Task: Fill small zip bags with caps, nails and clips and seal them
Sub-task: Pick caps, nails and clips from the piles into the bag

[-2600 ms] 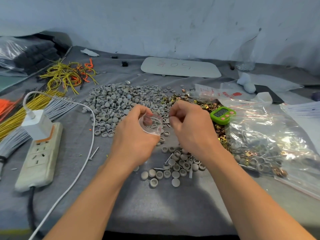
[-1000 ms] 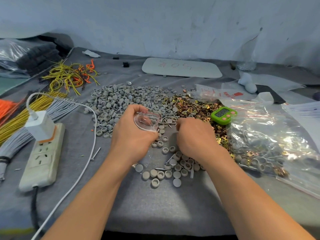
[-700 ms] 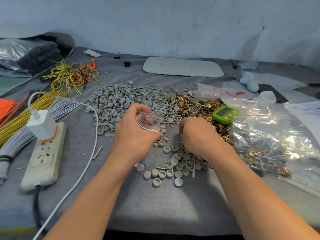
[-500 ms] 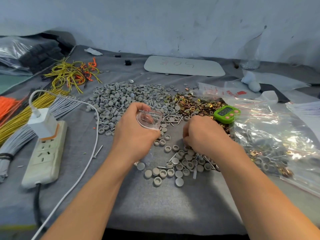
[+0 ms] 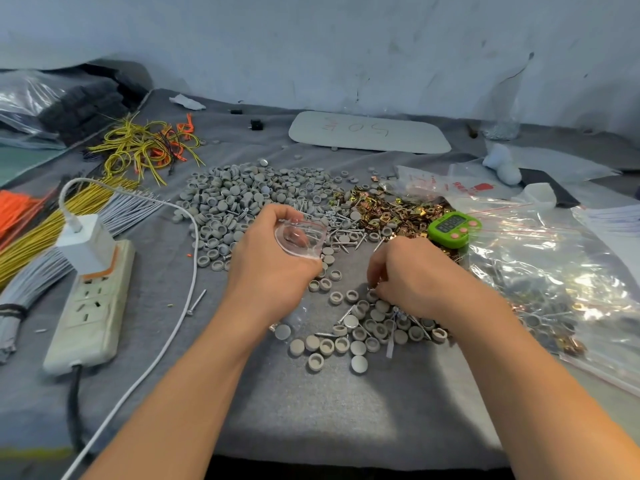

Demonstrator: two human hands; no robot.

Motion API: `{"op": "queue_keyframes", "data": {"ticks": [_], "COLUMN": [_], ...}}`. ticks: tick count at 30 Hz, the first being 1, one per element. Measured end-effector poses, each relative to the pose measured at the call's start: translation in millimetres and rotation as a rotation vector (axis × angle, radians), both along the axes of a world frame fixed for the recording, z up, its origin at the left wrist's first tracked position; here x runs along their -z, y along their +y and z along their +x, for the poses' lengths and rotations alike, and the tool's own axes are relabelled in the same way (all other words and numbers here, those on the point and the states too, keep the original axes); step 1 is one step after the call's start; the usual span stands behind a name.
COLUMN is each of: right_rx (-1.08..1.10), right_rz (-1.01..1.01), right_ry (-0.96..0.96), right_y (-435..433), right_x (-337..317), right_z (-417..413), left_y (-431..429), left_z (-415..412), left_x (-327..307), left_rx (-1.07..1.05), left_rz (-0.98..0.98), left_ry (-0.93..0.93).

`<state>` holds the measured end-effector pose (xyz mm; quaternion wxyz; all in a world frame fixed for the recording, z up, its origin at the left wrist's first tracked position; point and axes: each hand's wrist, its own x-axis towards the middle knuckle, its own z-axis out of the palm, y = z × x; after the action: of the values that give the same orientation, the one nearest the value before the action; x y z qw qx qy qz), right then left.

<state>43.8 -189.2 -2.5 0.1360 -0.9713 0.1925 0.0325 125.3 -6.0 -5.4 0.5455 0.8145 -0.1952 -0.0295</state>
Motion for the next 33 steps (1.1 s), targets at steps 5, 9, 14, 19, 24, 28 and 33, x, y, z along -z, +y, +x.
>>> {"op": "queue_keyframes", "data": {"ticks": [5, 9, 14, 19, 24, 28, 33], "right_rx": [-0.032, -0.015, 0.121, 0.077, 0.020, -0.009, 0.092], "right_rz": [-0.031, -0.037, 0.297, 0.895, 0.771, 0.637, 0.698], "right_ry": [0.014, -0.039, -0.559, -0.941, -0.756, -0.695, -0.781], "right_y": [7.9, 11.4, 17.1, 36.5, 58.8, 57.5, 43.2], "right_x": [-1.9, -0.4, -6.0, -28.1, -20.4, -15.9, -18.7], "right_z": [5.7, 6.5, 4.7, 8.2, 18.0, 14.4, 6.6], "left_y": [0.2, 2.1, -0.6, -12.2, -12.4, -12.4, -8.3], "left_z": [-2.8, -2.1, -2.8, -9.0, -10.2, -9.7, -4.9], "left_x": [1.6, 2.0, 3.9, 3.3, 4.0, 4.2, 6.4], "left_rx": [-0.003, -0.007, -0.019, 0.018, 0.038, 0.066, 0.031], "left_rz": [0.005, 0.014, 0.033, 0.097, 0.106, 0.070, 0.039], "left_ry": [-0.006, -0.016, -0.038, -0.085, -0.096, -0.089, -0.074]}}
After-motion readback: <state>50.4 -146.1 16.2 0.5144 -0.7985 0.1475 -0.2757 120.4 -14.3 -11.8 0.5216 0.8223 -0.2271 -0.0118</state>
